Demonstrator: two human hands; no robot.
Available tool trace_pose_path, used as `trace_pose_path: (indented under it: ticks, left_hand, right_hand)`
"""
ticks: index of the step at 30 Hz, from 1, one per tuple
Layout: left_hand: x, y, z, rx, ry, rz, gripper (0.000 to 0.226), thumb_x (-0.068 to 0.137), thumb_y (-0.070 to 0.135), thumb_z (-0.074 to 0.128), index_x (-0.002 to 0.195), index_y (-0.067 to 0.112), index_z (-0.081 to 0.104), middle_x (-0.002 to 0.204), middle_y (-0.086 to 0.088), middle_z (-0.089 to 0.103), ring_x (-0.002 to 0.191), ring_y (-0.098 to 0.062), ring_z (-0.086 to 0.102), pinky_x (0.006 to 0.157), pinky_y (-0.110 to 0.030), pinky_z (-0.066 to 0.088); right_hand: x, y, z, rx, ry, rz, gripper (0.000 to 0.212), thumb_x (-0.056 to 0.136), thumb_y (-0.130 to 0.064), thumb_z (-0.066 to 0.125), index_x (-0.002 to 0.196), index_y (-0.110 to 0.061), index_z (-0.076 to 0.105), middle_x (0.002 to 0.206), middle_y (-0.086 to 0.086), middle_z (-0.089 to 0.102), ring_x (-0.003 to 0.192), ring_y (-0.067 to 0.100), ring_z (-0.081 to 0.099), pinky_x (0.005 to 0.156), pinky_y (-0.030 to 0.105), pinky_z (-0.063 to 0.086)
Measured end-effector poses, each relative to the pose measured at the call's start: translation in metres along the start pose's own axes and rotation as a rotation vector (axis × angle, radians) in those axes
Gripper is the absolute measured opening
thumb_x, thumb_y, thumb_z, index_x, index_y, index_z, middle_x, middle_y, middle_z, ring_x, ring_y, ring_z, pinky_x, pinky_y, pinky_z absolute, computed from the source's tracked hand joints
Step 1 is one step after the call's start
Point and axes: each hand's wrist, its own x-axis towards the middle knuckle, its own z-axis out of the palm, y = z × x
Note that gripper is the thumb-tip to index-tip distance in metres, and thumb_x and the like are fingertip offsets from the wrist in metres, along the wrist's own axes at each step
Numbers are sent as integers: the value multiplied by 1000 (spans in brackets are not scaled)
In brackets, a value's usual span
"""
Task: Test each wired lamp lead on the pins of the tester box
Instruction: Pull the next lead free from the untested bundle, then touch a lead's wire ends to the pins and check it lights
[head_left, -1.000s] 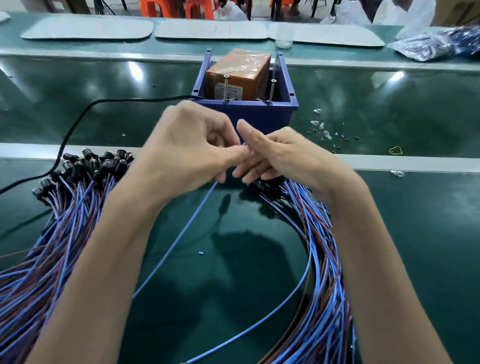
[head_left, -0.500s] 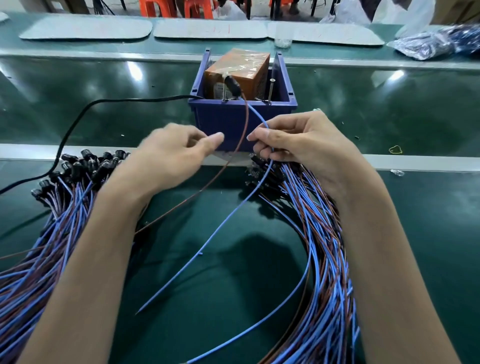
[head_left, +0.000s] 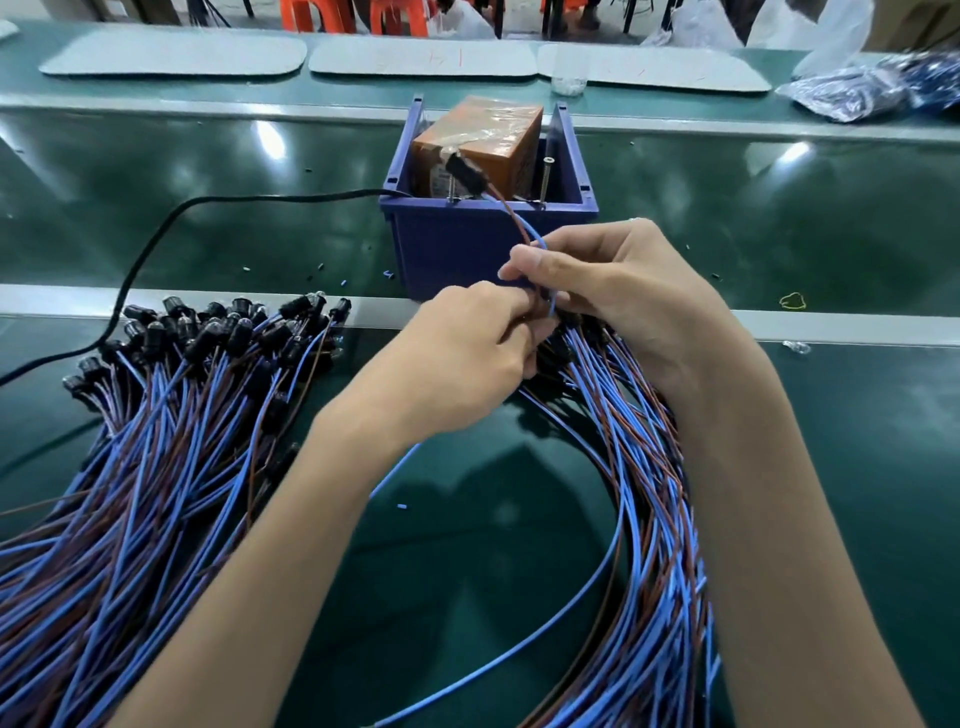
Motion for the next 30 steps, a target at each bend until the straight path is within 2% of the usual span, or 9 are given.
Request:
trace_pose_path:
  ticks: [3,6,9,11,14,18,21,24,30]
  left_hand:
    - [-2,5,4,202,250,-12,21,93,30,56,107,18,66,100,-3,58,97,-20,58,87,-29,41]
    - [-8,23,6,-81,586,70,24,88,39,58,86,17,66,89,0,65,84,-19,62,80,-31,47]
    - [-7,41,17,-629,165,-119,42,90,48,50,65,17,65,64,5,68,61,-10,64,62,-24,50]
    - [-4,48,25,-877,-5,-299,46,97,46,43,67,18,63,67,5,67,59,-5,60,53,-13,47]
    - [-2,50,32,-1253,6,-523,42,97,50,37,94,14,59,87,-1,63,77,-11,58,62,-20,48]
    - [-3,46,31,-1667,237,-658,45,101,42,34,116,4,53,107,-10,62,96,-19,57,74,-27,47]
    - [-3,43,25,-1721,430,-651,43,104,33,31,128,3,51,109,-6,64,98,-16,58,79,-26,44]
    - [-3,40,21,-1746,594,-558,25,105,25,33,111,13,53,99,-1,70,96,-14,62,81,-25,46]
    - [0,35,17,-1648,638,-374,26,104,24,38,97,18,63,70,11,71,71,-2,67,70,-14,53]
  right_hand:
    - [3,-3,2,190,107,-53,16,91,-13,63,76,-12,69,72,-2,69,68,7,62,71,22,53]
    - [6,-8,2,466,242,-110,18,96,-12,54,80,-9,60,66,0,70,63,10,65,71,26,55]
    - [7,-12,0,594,305,-161,21,101,-14,44,82,-10,53,60,-1,66,57,9,60,68,25,55]
    - [7,-15,-1,625,303,-174,24,104,-15,38,83,-11,50,56,-4,57,50,7,50,64,23,52]
    - [6,-18,-2,709,304,-141,29,105,-15,33,81,-11,47,50,-4,44,43,6,32,51,20,43]
    - [3,-21,-6,750,293,-59,31,104,-25,34,77,-16,43,46,-7,34,38,6,21,37,18,23]
    - [0,-22,-11,718,285,-19,36,103,-30,37,69,-20,37,45,-8,31,37,5,17,33,18,16]
    - [-2,-22,-20,656,289,8,43,102,-29,39,60,-21,33,47,-8,30,37,4,17,31,16,13]
    - [-5,-17,-32,472,289,32,57,96,-25,50,43,-22,31,51,-5,40,40,4,28,33,13,19]
